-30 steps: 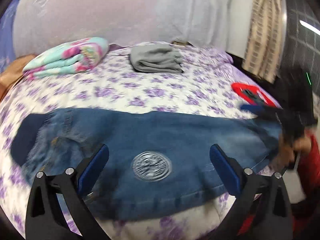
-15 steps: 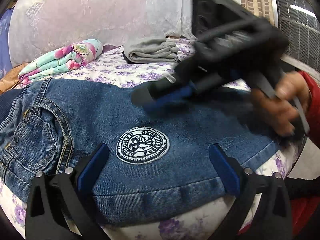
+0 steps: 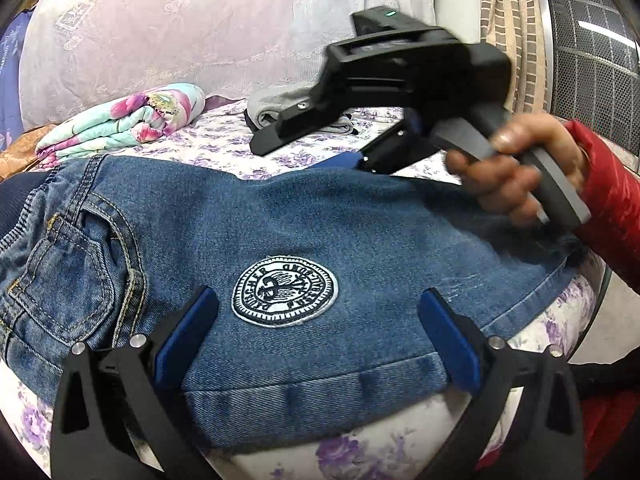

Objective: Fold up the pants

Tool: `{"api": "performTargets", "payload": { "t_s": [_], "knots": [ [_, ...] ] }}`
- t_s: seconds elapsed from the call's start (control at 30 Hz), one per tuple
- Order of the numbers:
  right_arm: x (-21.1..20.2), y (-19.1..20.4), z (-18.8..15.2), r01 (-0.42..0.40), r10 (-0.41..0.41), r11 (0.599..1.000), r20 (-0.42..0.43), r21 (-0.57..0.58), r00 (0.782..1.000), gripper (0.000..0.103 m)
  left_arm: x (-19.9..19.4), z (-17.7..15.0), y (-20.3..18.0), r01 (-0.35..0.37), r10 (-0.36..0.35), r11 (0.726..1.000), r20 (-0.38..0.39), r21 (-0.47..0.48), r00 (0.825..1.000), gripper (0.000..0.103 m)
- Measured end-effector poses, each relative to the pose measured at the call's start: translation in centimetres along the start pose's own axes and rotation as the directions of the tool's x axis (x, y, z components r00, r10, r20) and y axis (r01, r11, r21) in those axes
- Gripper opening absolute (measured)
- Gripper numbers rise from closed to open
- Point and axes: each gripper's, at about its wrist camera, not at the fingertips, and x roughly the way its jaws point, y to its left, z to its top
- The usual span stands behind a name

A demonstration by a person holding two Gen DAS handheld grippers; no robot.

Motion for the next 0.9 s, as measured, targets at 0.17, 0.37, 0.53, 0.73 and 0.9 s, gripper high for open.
{"api": "performTargets", "payload": {
  "t_s": [0.17,0.37,0.53,0.73,0.9],
  "knots": [
    [-0.9,3.2,-4.1,0.013,-0.012,0.993,0.005,-0.113,1.0,0.063,-0.1,-0.2,0.3,0.011,-0.011,1.0,0.013,0.0,1.0,0.098],
    [-1.6,3.3,-5.5,0.05,-0.046,0.992,0.038,-0.115,0.998,0.065,-0.3,-0.5,0.2,0.012,-0.012,1.0,0.016,-0.001,1.0,0.098],
    [-2.4,0.8,-4.3,0.04,-0.038,0.998,0.049,-0.038,0.998,0.065,-0.4,-0.6,0.2,0.005,-0.005,1.0,0.021,0.001,1.0,0.098],
    [0.2,-3.5,-1.7,-0.116,0.135,0.973,-0.082,0.198,0.987,0.085,-0.4,-0.6,0.2,0.004,-0.004,1.0,0.02,0.002,1.0,0.098],
    [2.2,-3.2,0.5,-0.215,0.256,0.935,-0.119,0.282,0.959,0.1,-0.5,-0.7,0.2,0.004,-0.004,1.0,0.025,0.0,1.0,0.098]
  ]
}}
